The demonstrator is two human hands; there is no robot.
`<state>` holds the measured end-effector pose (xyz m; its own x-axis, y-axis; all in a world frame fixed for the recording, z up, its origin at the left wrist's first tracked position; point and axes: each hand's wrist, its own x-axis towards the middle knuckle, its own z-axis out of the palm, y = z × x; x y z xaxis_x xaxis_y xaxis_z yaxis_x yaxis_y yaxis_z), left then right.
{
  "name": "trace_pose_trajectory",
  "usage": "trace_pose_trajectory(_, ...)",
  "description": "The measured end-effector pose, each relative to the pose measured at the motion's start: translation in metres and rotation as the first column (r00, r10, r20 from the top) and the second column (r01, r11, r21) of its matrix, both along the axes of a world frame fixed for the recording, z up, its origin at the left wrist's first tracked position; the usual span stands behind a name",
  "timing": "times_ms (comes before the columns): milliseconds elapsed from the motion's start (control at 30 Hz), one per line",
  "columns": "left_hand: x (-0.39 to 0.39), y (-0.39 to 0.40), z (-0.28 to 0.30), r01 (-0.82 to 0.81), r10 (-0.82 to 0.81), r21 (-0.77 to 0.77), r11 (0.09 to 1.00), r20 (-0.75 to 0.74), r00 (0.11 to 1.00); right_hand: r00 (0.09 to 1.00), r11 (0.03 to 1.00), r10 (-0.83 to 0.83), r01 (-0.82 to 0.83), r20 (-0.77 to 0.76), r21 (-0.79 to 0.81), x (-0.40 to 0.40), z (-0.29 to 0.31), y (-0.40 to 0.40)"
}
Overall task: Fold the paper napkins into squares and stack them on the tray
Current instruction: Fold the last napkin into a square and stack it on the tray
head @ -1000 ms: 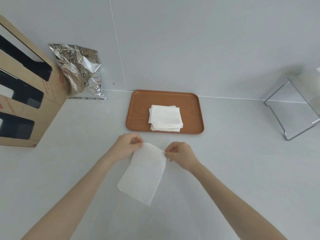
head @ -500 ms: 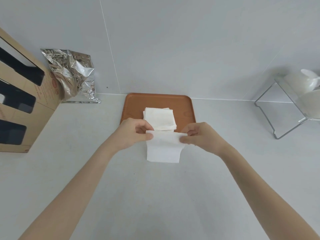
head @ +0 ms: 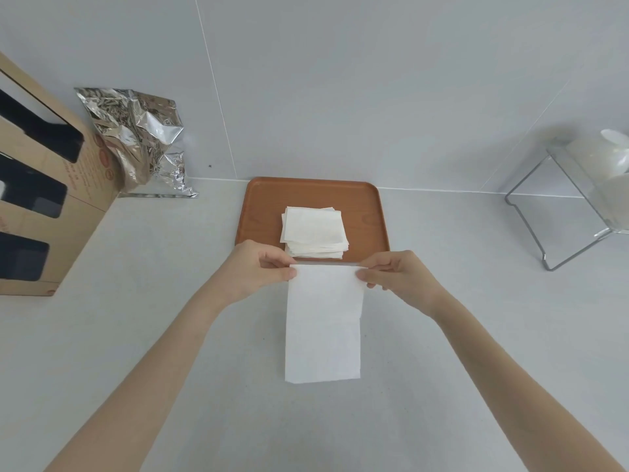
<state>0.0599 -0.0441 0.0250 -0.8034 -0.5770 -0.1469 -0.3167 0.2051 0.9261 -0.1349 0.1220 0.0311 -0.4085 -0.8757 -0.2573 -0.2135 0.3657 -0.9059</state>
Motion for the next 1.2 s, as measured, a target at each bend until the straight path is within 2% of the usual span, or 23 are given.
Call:
trace_pose_trajectory(200,0.0,0.002,-0.037,-0.088,0.092,-0.042,0.995,0.081,0.992,0.995,0.994,-0.094,0.096,-0.021,0.059,0.005,-0.042,-0.002)
trace_pose_trajectory(367,0.008,0.014,-0.04,-0.069,0.084,-0.179,0.981,0.078,0.993,0.984,0.996,-0.078,0.083,-0.158,0.026,0.011,-0.043,0.004)
trace_pose_trajectory(533,0.024,0.032,-0.044,0.017,0.003,-0.289,0.957,0.067,0.998,0.939,0.997,0.076,-0.076,-0.336,0.013,0.024,-0.043,0.023)
trace_pose_trajectory(667,0.037,0.047,-0.059,0.122,-0.1,-0.315,0.941,0.085,0.991,0.849,0.975,0.22,-0.2,-0.48,0.094,0.035,-0.059,0.043)
trace_pose_trajectory(800,0.044,0.054,-0.083,0.29,-0.191,-0.435,0.852,0.257,0.947,0.801,0.926,0.374,-0.293,-0.467,0.239,0.045,-0.072,0.053)
trace_pose_trajectory(867,0.043,0.054,-0.086,0.322,-0.197,-0.454,0.831,0.302,0.933,0.797,0.914,0.4,-0.312,-0.453,0.257,0.047,-0.075,0.054)
trace_pose_trajectory(933,0.039,0.051,-0.082,0.285,-0.168,-0.462,0.84,0.28,0.945,0.816,0.933,0.357,-0.288,-0.454,0.217,0.043,-0.074,0.051)
trace_pose_trajectory(1100,0.016,0.038,-0.07,0.101,-0.006,-0.499,0.861,0.19,0.982,0.838,0.992,0.126,-0.11,-0.531,0.062,0.032,-0.067,0.027)
trace_pose_trajectory(1200,0.004,0.035,-0.076,0.057,0.064,-0.508,0.86,0.219,0.974,0.825,0.997,0.068,-0.033,-0.561,0.073,0.029,-0.072,0.014)
